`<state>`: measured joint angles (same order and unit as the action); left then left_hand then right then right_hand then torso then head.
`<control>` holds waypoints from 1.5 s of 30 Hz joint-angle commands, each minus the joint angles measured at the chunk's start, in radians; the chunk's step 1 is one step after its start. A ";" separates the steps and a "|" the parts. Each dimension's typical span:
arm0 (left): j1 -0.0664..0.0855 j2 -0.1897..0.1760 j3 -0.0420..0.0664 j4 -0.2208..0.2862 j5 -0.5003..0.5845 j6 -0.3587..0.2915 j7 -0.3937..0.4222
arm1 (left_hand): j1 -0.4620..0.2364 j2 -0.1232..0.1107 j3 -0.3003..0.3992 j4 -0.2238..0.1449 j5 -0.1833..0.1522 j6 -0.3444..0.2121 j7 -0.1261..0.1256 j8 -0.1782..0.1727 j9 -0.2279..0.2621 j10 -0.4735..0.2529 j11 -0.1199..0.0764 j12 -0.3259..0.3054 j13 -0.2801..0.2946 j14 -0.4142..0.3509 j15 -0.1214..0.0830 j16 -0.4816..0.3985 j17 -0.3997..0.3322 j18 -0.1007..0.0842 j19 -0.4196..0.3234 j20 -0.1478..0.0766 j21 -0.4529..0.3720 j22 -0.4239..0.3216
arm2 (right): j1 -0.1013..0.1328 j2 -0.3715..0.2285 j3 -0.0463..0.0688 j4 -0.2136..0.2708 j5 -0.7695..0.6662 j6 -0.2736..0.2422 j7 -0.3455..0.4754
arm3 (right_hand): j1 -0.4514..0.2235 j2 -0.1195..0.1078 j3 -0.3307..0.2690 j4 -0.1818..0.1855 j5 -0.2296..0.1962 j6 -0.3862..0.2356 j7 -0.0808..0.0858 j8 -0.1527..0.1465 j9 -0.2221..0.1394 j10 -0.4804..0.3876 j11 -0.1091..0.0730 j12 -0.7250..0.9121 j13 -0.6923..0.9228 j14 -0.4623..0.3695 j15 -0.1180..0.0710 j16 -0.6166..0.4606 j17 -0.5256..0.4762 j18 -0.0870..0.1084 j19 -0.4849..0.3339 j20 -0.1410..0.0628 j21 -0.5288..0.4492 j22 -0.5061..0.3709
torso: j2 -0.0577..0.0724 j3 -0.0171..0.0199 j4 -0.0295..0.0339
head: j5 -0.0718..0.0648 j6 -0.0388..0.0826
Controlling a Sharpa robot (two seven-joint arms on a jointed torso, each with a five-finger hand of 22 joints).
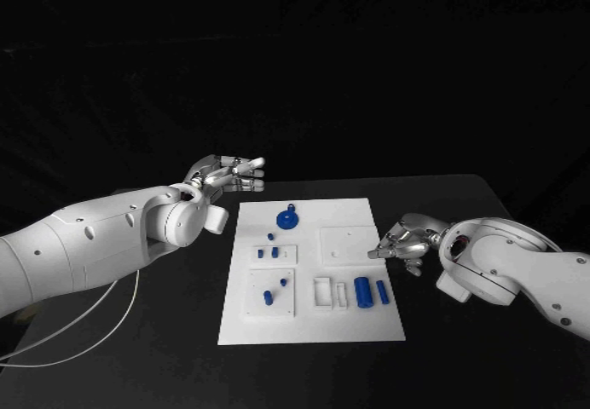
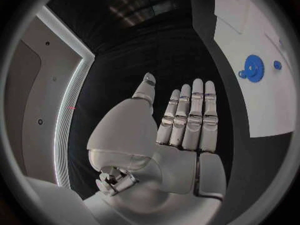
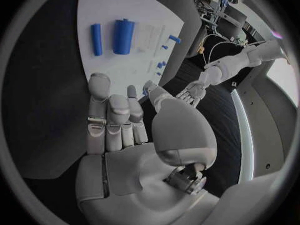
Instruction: Assemble the parts on the task board
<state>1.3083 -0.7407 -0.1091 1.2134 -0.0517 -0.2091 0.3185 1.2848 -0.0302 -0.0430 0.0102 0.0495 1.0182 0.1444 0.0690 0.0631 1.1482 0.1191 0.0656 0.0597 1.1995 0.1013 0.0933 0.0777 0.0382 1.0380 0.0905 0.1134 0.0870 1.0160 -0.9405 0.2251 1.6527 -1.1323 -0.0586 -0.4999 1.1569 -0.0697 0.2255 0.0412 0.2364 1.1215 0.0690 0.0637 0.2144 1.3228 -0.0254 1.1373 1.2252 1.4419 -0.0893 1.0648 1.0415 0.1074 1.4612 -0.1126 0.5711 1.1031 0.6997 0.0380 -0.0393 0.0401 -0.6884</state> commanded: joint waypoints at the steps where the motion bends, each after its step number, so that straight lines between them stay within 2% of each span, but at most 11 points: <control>1: -0.002 -0.007 0.000 0.021 -0.056 -0.011 0.008 | -0.006 0.008 -0.005 -0.004 -0.001 0.001 -0.004 0.003 0.001 0.020 -0.005 -0.003 0.000 0.032 -0.008 0.015 0.005 -0.012 0.001 -0.010 0.006 0.001 | 0.000 -0.005 0.000 0.010 0.048 0.141 -0.129 | -0.019 0.004 0.000 -0.006 -0.003 -0.006 0.000 0.000 0.002 0.009 0.001 -0.010 0.012 0.005 0.002 0.001 0.004 -0.009 0.048 0.003 0.005 0.002 | 0.000 -0.0005 0.0003 | -0.008 -0.004; 5: -0.004 -0.012 0.000 0.034 -0.066 -0.017 0.005 | -0.010 0.014 -0.013 -0.009 -0.002 0.003 -0.005 0.003 0.001 0.020 -0.005 -0.004 0.000 0.047 -0.013 0.012 0.002 -0.025 0.000 -0.018 0.007 0.001 | 0.000 -0.006 0.000 0.013 0.050 0.176 -0.178 | -0.037 0.005 -0.002 0.001 -0.018 -0.013 0.002 -0.001 0.000 0.011 0.003 -0.015 0.018 0.007 0.003 0.005 0.012 -0.010 0.048 0.004 0.016 0.008 | 0.000 -0.0040 0.0047 | -0.013 -0.006; 9: -0.006 -0.016 0.000 0.044 -0.071 -0.010 0.003 | -0.018 0.021 -0.022 -0.012 -0.001 0.023 -0.012 0.012 0.003 0.024 -0.007 -0.002 0.000 0.039 -0.009 -0.007 -0.004 -0.033 -0.007 -0.019 0.004 -0.001 | 0.000 0.000 0.000 0.010 0.051 0.196 -0.210 | -0.051 -0.002 0.002 0.009 -0.031 -0.028 0.008 -0.001 -0.008 0.010 0.007 -0.026 0.023 0.006 0.006 0.013 0.027 -0.009 0.047 0.007 0.037 0.026 | 0.000 -0.0070 0.0035 | -0.013 -0.007; 13: -0.007 -0.017 0.000 0.048 -0.070 0.000 0.003 | -0.029 0.019 -0.018 -0.015 -0.001 0.051 -0.019 0.007 0.001 0.032 -0.009 -0.004 0.000 0.040 -0.009 -0.017 0.002 -0.026 -0.006 -0.016 0.007 -0.001 | 0.000 0.009 -0.001 0.009 0.052 0.203 -0.218 | -0.054 -0.004 0.006 0.011 -0.035 -0.029 0.009 -0.001 -0.015 0.011 0.008 -0.029 0.027 0.007 0.007 0.013 0.030 -0.008 0.046 0.008 0.035 0.028 | 0.000 -0.0050 0.0049 | -0.015 -0.005; 18: -0.008 -0.017 -0.001 0.052 -0.063 0.014 0.004 | -0.028 0.019 -0.016 -0.017 -0.001 0.043 -0.015 0.003 0.002 0.018 -0.005 -0.004 0.000 0.039 -0.008 -0.017 0.004 -0.019 0.004 -0.016 0.013 0.001 | 0.000 0.023 -0.005 0.007 0.053 0.207 -0.224 | -0.060 -0.005 0.010 0.014 -0.034 -0.032 0.011 -0.001 -0.024 0.016 0.009 -0.027 0.036 0.010 0.007 0.019 0.040 -0.007 0.049 0.008 0.042 0.037 | 0.000 -0.0065 0.0036 | -0.015 -0.006; 23: -0.008 -0.020 -0.001 0.055 -0.060 0.030 -0.002 | -0.043 0.005 -0.019 -0.008 -0.001 0.039 -0.014 0.003 0.002 0.014 -0.003 -0.003 0.000 0.035 -0.005 -0.019 0.004 -0.020 -0.003 -0.013 0.009 -0.002 | 0.000 0.036 -0.011 0.002 0.052 0.211 -0.232 | -0.069 -0.014 0.007 0.027 -0.040 -0.043 0.014 -0.001 -0.032 0.018 0.011 -0.028 0.041 0.009 0.009 0.022 0.047 -0.005 0.049 0.010 0.047 0.043 | 0.000 -0.0049 0.0033 | -0.009 -0.007; 26: -0.008 -0.021 -0.001 0.055 -0.059 0.035 -0.004 | -0.048 -0.022 0.017 0.021 -0.001 0.039 -0.012 0.006 0.002 0.012 -0.003 -0.003 0.000 0.032 -0.005 -0.017 0.007 -0.022 -0.007 -0.012 0.007 -0.004 | -0.001 0.045 -0.018 -0.012 0.052 0.224 -0.236 | -0.073 -0.020 0.005 0.035 -0.049 -0.047 0.015 -0.001 -0.035 0.017 0.012 -0.030 0.043 0.009 0.010 0.023 0.049 -0.004 0.048 0.011 0.047 0.045 | 0.001 -0.0059 0.0061 | -0.009 -0.009; 30: -0.008 -0.021 -0.001 0.054 -0.059 0.041 -0.006 | -0.048 -0.023 0.017 0.022 -0.001 0.035 -0.012 0.004 0.002 0.013 -0.003 -0.003 0.000 0.032 -0.005 -0.017 0.007 -0.022 -0.007 -0.012 0.007 -0.005 | -0.002 0.059 -0.024 -0.029 0.055 0.239 -0.238 | -0.078 -0.050 0.010 0.071 -0.080 -0.053 0.016 0.000 -0.039 0.017 0.013 -0.032 0.047 0.009 0.011 0.023 0.054 -0.003 0.049 0.012 0.049 0.050 | 0.002 -0.0059 0.0054 | -0.002 -0.014; 39: -0.008 -0.019 -0.001 0.045 -0.059 0.044 -0.009 | -0.052 -0.025 0.018 0.027 -0.001 0.030 -0.011 0.003 0.002 0.012 -0.002 -0.003 0.000 0.032 -0.005 -0.017 0.007 -0.022 -0.008 -0.012 0.006 -0.005 | -0.006 0.081 -0.037 -0.050 0.055 0.263 -0.245 | -0.077 -0.059 0.014 0.097 -0.106 -0.055 0.017 0.000 -0.040 0.015 0.014 -0.038 0.049 0.009 0.012 0.019 0.057 -0.003 0.048 0.013 0.043 0.054 | 0.002 -0.0061 0.0055 | 0.004 -0.022; 42: -0.008 -0.018 -0.001 0.044 -0.058 0.044 -0.008 | -0.054 -0.028 0.019 0.032 -0.001 0.028 -0.010 0.004 0.002 0.009 -0.001 -0.004 0.000 0.031 -0.004 -0.018 0.007 -0.022 -0.008 -0.012 0.006 -0.005 | -0.006 0.089 -0.043 -0.056 0.048 0.260 -0.247 | -0.078 -0.060 0.014 0.100 -0.113 -0.055 0.017 0.000 -0.040 0.015 0.014 -0.039 0.049 0.010 0.012 0.019 0.058 -0.003 0.048 0.013 0.041 0.054 | 0.001 -0.0061 0.0029 | 0.007 -0.023; 45: -0.008 -0.017 -0.001 0.043 -0.058 0.044 -0.008 | -0.054 -0.034 0.024 0.038 -0.001 0.026 -0.009 0.004 0.002 0.005 0.000 -0.003 0.000 0.028 -0.003 -0.019 0.007 -0.022 -0.008 -0.011 0.005 -0.006 | -0.006 0.099 -0.053 -0.061 0.034 0.246 -0.250 | -0.078 -0.080 0.017 0.119 -0.131 -0.056 0.017 0.000 -0.040 0.015 0.014 -0.039 0.050 0.010 0.012 0.019 0.061 -0.003 0.049 0.013 0.042 0.057 | 0.002 -0.0058 0.0016 | 0.009 -0.023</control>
<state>1.3003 -0.7604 -0.1113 1.2556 -0.1095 -0.1827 0.3058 1.2336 -0.0552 -0.0176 0.0437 0.0495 1.0501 0.1336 0.0774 0.0652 1.1613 0.1202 0.0656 0.0594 1.2342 0.0951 0.0793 0.0839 0.0226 1.0307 0.0766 0.1227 0.0824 1.0111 -0.8437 0.1735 1.5922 -1.0816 0.1723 -0.6953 1.0815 -0.1462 0.2419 0.1608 0.1067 1.0735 0.0849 0.0647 0.1772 1.3348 -0.0159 1.1023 1.2748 1.4488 -0.0823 1.0844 1.1011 0.1055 1.4685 -0.1050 0.6175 1.1598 0.7013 0.0320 -0.0360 0.0476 -0.7113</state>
